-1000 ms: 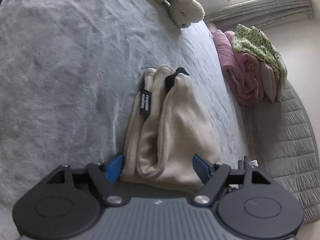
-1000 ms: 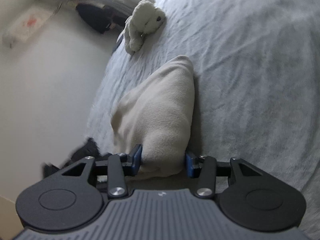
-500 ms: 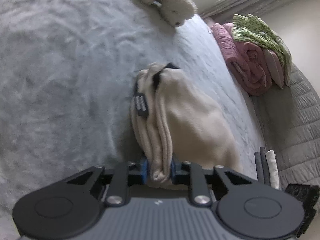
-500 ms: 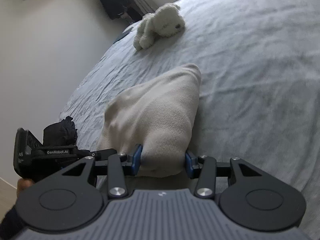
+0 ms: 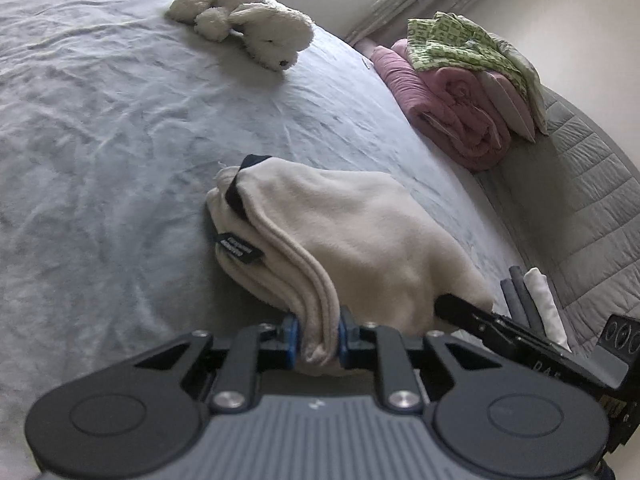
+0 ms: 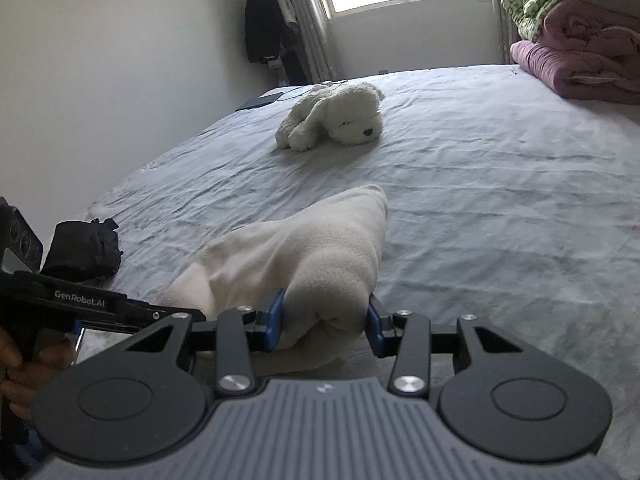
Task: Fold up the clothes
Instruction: 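Lift the cream bundle off the bed with both grippers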
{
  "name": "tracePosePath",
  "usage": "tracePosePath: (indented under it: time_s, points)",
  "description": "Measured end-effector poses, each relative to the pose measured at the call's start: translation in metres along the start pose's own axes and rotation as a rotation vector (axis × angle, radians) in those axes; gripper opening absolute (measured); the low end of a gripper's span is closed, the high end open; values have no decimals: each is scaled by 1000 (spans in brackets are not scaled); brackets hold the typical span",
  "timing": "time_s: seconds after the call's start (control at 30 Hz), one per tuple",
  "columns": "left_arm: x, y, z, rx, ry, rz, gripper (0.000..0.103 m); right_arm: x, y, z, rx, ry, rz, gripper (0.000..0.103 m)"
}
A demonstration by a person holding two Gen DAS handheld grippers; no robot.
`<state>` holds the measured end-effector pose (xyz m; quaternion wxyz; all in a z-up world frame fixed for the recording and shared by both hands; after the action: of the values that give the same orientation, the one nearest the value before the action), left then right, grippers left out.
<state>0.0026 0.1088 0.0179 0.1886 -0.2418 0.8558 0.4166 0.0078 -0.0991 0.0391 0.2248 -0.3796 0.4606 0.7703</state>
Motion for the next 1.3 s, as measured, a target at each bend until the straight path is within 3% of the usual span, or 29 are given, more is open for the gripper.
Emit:
tracePosePath:
  time_s: [0.17,0.47,0.6,0.7,1.3]
  points:
    - [10,-7,2,-11,17,28,18,6,-4,-19,-30,-94,63,45]
    - [12,-8,15,9,112,59,19,15,-17,-60,-180,-456,131,56]
    - [15,-15,26,26,173,93,27,18,-24,-71,-219,-575,168,59]
    - [15,-18,29,21,177,102,39,15,-26,-69,-212,-555,172,59]
    - [-7,-33,44,34,232,64,47,12,-33,-74,-225,-529,164,61]
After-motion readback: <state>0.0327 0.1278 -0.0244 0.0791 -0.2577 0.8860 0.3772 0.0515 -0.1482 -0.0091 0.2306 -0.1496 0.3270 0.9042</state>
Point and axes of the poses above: each gripper's, at about its wrist camera, not at the fingertips, and y roughly against the way its jaws point, z to its left, x to its underside, the point moved 5 cm from there along -y, roughly the way its jaws point, and after that the axes turned 1 degree about z, right-handed, at the moved point
